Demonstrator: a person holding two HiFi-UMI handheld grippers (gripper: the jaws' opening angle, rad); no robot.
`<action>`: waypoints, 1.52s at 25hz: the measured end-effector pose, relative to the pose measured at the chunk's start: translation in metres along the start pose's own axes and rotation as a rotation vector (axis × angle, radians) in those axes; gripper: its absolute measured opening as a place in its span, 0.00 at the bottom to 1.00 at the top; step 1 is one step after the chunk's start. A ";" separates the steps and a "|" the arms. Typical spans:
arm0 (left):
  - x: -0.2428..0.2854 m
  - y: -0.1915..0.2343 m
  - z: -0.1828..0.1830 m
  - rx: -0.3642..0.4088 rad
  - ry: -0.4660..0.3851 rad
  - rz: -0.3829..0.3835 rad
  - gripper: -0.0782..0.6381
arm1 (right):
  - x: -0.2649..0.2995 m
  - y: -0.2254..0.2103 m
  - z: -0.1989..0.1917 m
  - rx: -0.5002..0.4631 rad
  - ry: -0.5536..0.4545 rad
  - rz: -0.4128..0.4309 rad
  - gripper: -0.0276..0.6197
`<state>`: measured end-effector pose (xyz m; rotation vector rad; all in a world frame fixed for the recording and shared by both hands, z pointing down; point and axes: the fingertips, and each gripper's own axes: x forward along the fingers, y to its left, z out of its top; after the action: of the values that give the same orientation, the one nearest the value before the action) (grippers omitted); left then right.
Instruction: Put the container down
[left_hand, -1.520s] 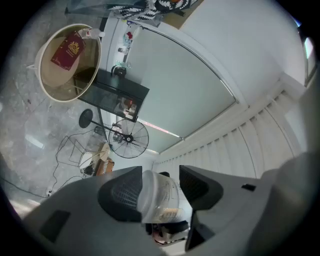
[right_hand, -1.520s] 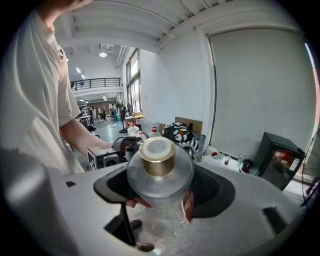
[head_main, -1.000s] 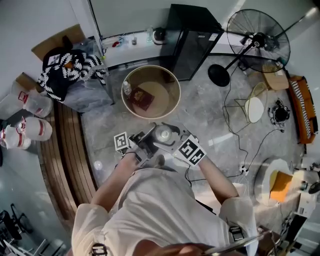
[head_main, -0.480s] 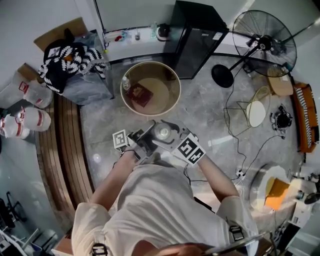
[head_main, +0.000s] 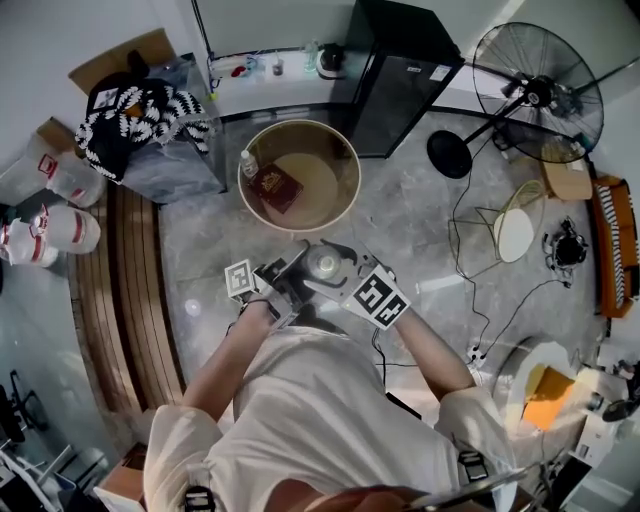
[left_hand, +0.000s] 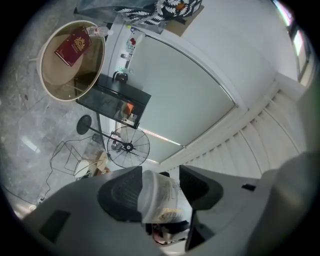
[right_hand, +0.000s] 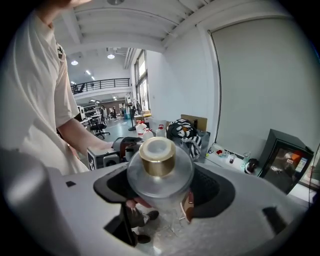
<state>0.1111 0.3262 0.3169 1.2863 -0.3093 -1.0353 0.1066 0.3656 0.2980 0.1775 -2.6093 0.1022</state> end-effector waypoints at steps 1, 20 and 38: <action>0.003 0.000 0.003 -0.002 0.000 -0.001 0.41 | 0.001 -0.004 0.000 0.001 0.000 -0.001 0.57; 0.066 0.003 0.130 -0.049 0.091 0.057 0.41 | 0.073 -0.125 0.027 0.075 0.006 -0.087 0.57; 0.101 0.003 0.260 -0.093 0.190 0.120 0.41 | 0.165 -0.224 0.054 0.144 0.034 -0.160 0.57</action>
<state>-0.0165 0.0832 0.3667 1.2558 -0.1889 -0.8103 -0.0289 0.1205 0.3437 0.4306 -2.5430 0.2350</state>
